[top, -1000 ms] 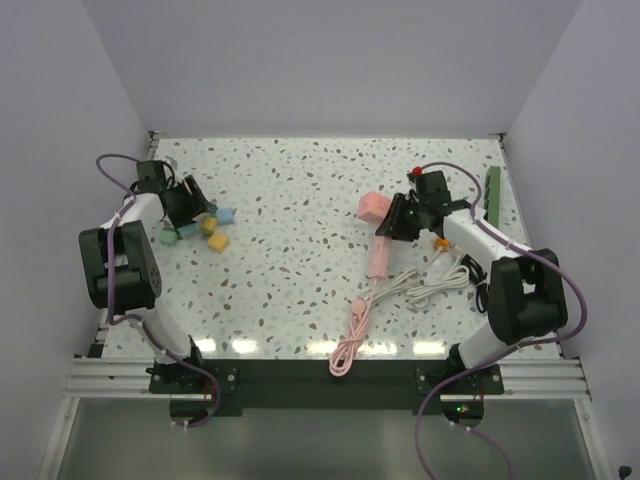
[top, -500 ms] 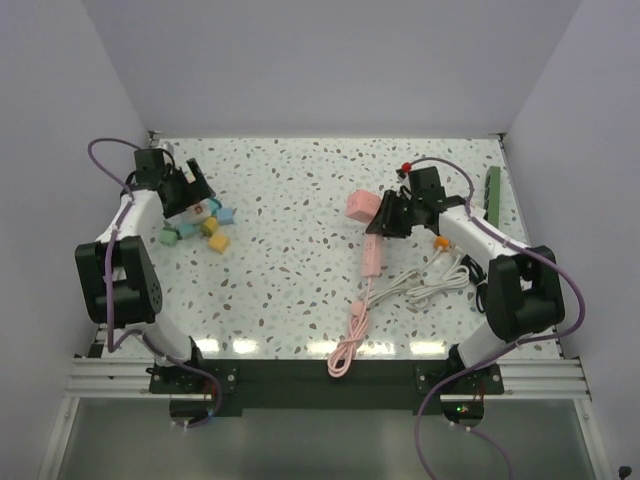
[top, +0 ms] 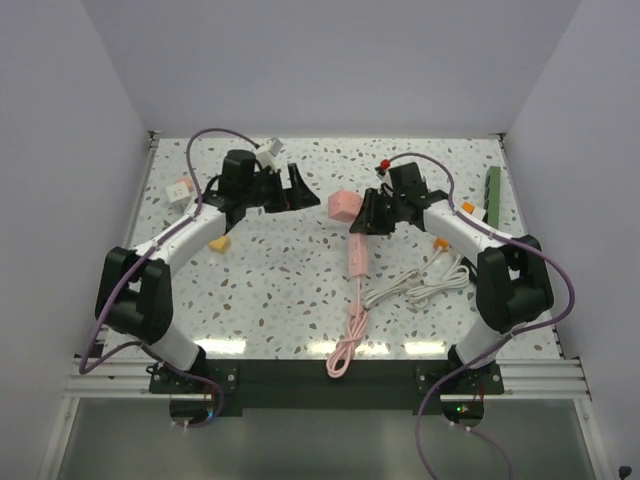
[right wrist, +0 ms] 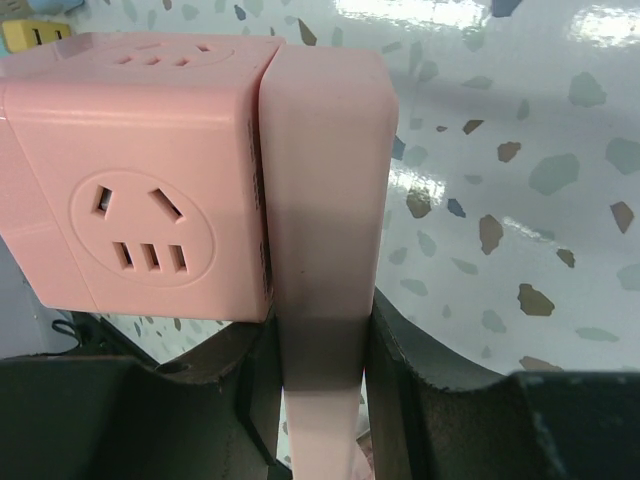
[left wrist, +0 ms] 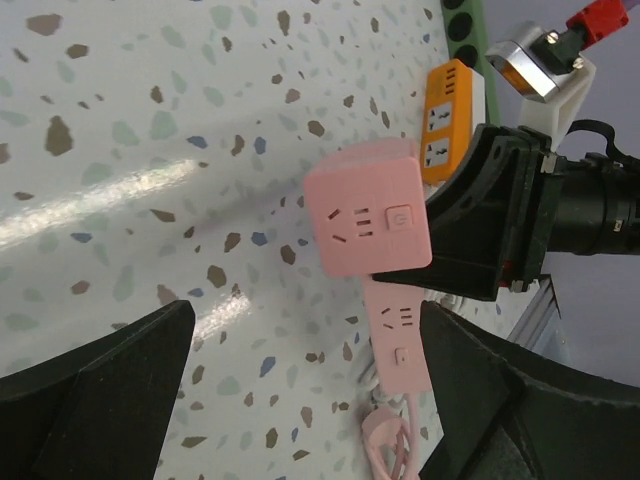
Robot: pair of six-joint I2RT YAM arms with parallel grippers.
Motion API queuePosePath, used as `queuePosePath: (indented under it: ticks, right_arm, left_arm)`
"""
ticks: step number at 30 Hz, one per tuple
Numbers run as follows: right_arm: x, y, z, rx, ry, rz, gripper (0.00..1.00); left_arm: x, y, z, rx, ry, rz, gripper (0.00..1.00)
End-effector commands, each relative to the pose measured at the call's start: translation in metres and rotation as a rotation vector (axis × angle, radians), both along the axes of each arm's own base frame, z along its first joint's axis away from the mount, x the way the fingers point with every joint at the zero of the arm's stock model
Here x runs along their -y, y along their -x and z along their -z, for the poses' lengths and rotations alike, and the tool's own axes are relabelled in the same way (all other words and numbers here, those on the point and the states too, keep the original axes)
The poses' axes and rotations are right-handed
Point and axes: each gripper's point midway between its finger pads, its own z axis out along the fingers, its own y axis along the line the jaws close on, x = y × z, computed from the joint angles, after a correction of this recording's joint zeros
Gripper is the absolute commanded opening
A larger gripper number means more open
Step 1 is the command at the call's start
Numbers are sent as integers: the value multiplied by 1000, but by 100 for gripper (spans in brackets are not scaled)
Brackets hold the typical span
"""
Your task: Pull the plug off the socket
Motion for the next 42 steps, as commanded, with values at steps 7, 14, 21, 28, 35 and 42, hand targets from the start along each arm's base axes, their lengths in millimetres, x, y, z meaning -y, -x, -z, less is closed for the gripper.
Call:
queuePosePath:
  ticks: [7, 14, 21, 28, 35, 42]
  right_arm:
    - [-43, 2, -38, 71, -102, -113, 0]
    - [-54, 10, -44, 70, -134, -159, 0]
    - [-61, 10, -56, 96, -187, -167, 0]
    - [-56, 7, -46, 84, -144, -136, 0]
    - [-14, 1, 1, -14, 94, 65, 0]
    - [35, 10, 70, -221, 214, 256, 0]
  left_arm:
    - [73, -9, -24, 117, 107, 120, 100]
    - [87, -11, -12, 121, 93, 124, 100]
    - [90, -7, 11, 85, 36, 119, 92]
    - [88, -6, 11, 91, 44, 98, 19]
    - [84, -5, -6, 99, 77, 60, 0]
    - [66, 9, -77, 159, 303, 42, 0]
